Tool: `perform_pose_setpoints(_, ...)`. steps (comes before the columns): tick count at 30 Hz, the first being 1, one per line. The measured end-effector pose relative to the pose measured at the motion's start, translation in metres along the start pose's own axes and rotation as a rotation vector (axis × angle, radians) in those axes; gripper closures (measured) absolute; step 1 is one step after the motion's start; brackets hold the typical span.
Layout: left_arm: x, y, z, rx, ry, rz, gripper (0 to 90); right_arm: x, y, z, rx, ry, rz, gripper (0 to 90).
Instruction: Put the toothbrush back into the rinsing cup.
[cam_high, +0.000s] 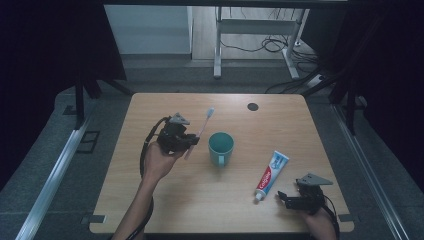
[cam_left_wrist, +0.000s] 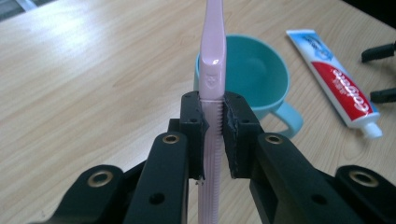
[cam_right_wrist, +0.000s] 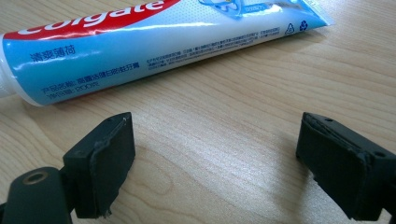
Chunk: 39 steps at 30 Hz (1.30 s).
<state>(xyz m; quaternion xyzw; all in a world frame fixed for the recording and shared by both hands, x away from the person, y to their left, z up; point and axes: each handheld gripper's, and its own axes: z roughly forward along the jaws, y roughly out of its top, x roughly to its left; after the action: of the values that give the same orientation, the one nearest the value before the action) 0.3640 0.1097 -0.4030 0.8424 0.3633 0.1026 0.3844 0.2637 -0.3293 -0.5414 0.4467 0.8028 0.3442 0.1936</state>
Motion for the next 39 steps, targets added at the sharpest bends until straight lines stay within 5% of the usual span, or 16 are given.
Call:
perform_pose_setpoints(15,-0.011,0.023,0.002,-0.088,-0.013,0.013,79.4,0.000,0.000,0.000,0.000,0.000,0.000,11.3)
perform_pose_setpoints(39,-0.024,0.044,0.038,-0.152,-0.025,0.030,79.4,0.000,0.000,0.000,0.000,0.001,0.000,11.3)
